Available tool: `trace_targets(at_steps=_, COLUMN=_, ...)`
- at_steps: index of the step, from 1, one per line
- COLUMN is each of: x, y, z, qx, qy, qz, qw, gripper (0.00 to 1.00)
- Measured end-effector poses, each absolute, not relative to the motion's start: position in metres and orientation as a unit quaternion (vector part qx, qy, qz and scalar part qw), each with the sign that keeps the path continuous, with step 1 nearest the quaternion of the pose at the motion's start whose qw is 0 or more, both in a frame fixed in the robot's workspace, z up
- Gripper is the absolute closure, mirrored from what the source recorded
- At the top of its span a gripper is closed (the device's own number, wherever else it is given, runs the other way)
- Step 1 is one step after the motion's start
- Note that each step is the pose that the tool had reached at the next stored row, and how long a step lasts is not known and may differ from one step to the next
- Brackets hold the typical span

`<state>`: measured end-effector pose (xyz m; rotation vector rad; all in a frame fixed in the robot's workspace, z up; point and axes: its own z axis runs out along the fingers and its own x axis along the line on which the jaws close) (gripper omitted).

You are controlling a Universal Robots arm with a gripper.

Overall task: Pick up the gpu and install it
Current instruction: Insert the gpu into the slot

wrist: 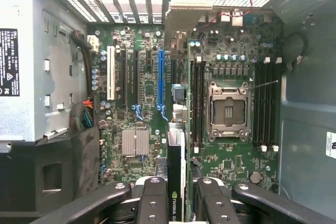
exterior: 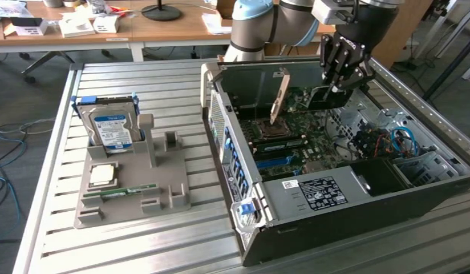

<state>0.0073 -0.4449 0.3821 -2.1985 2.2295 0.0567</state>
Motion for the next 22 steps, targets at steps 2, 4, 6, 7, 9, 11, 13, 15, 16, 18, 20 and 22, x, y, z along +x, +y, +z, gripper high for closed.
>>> trace_targets(at_steps=2, x=0.0073, y=-0.4449, z=0.3801, qx=-0.702, qy=0.712, qz=0.018, qw=0.005, gripper=0.74)
trace_targets(at_steps=4, x=0.0073, y=-0.4449, z=0.378, qx=-0.702, qy=0.712, qz=0.018, qw=0.005, gripper=0.74)
trace_targets(at_steps=6, x=0.0073, y=-0.4449, z=0.3759, qx=-0.702, qy=0.712, qz=0.018, qw=0.005, gripper=0.74)
trace_targets(at_steps=7, x=0.0073, y=-0.4449, z=0.3754, qx=-0.702, qy=0.712, qz=0.018, qw=0.005, gripper=0.74)
trace_targets(at_steps=9, x=0.0073, y=-0.4449, z=0.3753, qx=-0.702, qy=0.712, qz=0.018, qw=0.005, gripper=0.74)
trace_targets(at_steps=11, x=0.0073, y=-0.4449, z=0.3752, qx=-0.702, qy=0.712, qz=0.018, qw=0.005, gripper=0.74)
trace_targets(at_steps=13, x=0.0072, y=-0.4449, z=0.3752, qx=-0.702, qy=0.712, qz=0.018, qw=0.005, gripper=0.74)
trace_targets(at_steps=15, x=0.006, y=-0.4449, z=0.3751, qx=-0.702, qy=0.712, qz=0.018, qw=0.005, gripper=0.74)
trace_targets(at_steps=16, x=0.0055, y=-0.4449, z=0.3751, qx=-0.702, qy=0.712, qz=0.018, qw=0.005, gripper=0.74)
trace_targets(at_steps=18, x=0.0046, y=-0.4449, z=0.3749, qx=-0.702, qy=0.712, qz=0.018, qw=0.005, gripper=0.74)
trace_targets(at_steps=20, x=0.0045, y=-0.4449, z=0.3734, qx=-0.702, qy=0.712, qz=0.018, qw=0.005, gripper=0.74)
trace_targets(at_steps=22, x=0.0043, y=-0.4449, z=0.3714, qx=-0.702, qy=0.712, qz=0.018, qw=0.005, gripper=0.74)
